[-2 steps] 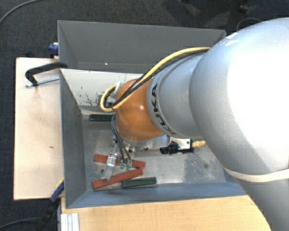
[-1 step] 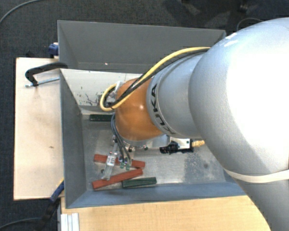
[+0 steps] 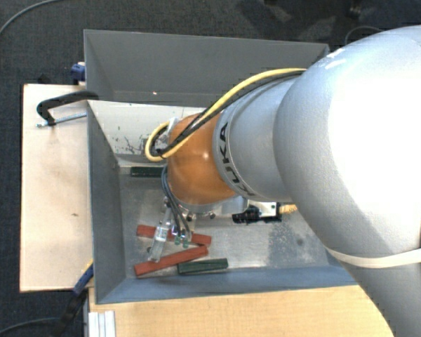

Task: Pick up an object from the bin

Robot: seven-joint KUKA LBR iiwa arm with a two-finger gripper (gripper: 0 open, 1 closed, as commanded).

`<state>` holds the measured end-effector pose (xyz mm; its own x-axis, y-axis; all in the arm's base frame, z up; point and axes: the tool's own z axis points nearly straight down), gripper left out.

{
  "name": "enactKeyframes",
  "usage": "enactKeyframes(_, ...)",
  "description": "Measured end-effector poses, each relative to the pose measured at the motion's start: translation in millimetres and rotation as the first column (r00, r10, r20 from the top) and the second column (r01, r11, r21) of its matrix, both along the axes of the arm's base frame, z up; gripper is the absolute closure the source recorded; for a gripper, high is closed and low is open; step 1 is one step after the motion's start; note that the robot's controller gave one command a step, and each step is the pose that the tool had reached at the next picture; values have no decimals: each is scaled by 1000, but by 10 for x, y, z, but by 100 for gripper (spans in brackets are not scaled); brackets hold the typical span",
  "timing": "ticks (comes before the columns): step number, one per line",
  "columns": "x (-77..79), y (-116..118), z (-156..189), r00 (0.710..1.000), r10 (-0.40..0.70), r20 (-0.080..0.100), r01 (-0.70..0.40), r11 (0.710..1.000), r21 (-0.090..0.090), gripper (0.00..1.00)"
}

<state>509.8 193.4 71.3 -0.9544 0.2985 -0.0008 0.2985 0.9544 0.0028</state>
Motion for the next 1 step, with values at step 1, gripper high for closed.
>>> enactKeyframes(1,7,6,6,1000,0,1,0,1000,0,0)
